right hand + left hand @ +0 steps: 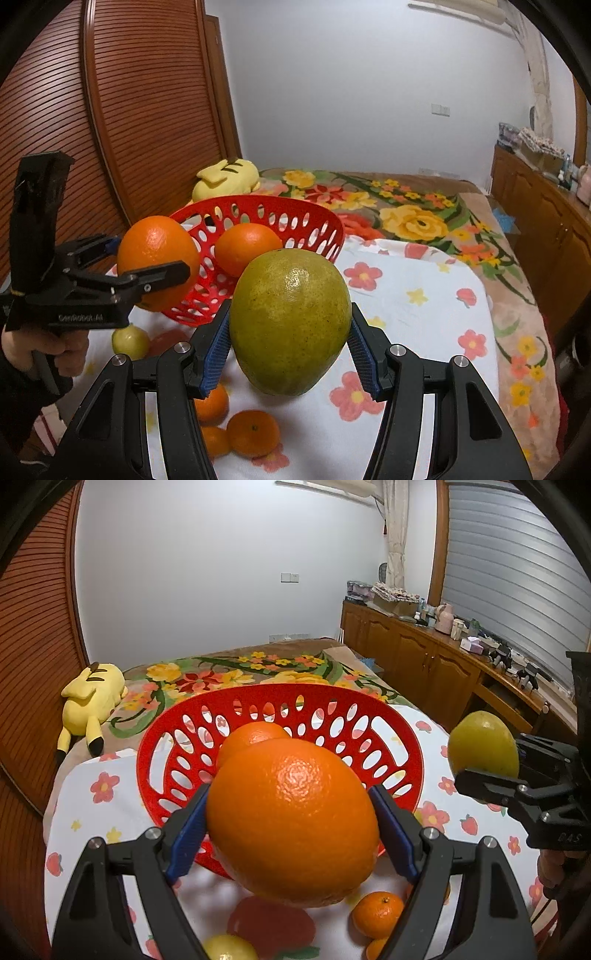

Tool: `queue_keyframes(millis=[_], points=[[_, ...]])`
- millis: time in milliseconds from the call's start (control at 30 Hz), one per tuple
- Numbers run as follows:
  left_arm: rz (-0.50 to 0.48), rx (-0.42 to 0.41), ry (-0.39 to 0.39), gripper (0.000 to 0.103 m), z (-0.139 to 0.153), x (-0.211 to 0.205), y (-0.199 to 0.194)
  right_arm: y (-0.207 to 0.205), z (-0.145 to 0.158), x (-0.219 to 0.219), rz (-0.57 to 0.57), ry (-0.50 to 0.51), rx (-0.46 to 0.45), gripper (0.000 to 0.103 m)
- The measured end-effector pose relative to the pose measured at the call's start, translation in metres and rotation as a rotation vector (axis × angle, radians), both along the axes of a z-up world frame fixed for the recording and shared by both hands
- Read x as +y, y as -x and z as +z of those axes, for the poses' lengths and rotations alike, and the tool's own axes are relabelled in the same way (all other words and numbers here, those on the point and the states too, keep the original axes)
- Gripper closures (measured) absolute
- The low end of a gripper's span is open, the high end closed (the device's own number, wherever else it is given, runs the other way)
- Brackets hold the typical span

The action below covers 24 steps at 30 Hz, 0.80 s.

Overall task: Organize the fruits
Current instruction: 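Lower the orange into the red basket and open the left tool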

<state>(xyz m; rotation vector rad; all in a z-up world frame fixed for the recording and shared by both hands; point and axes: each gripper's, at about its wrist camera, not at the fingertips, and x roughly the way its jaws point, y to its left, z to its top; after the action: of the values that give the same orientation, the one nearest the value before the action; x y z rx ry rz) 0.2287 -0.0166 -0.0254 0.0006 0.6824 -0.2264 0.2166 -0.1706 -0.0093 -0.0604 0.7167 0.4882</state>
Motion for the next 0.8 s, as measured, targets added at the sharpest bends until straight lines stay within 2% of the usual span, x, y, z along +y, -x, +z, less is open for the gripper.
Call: queue_keyframes(millis=[333,500,600,700,800], points=[[0.014,0.057,0.009,0.02,-0.011,-0.001,-0.018,-0.004,-0.003,0.004,0.006,0.023,0.002,0.043],[0.021,0.086,0.041,0.02,-0.012,0.001,-0.023,-0.006,-0.005,0.002,0.001,0.021,0.007,0.043],[0.01,0.042,0.055,0.021,-0.006,0.004,-0.02,-0.006,-0.007,0.0,0.0,0.008,0.014,0.043],[0.013,-0.025,0.021,0.021,0.011,-0.001,-0.013,-0.008,-0.01,-0.001,-0.005,0.003,0.02,0.043],[0.004,-0.049,0.015,0.021,0.022,-0.002,-0.008,-0.009,-0.011,0.0,-0.007,0.002,0.022,0.043]])
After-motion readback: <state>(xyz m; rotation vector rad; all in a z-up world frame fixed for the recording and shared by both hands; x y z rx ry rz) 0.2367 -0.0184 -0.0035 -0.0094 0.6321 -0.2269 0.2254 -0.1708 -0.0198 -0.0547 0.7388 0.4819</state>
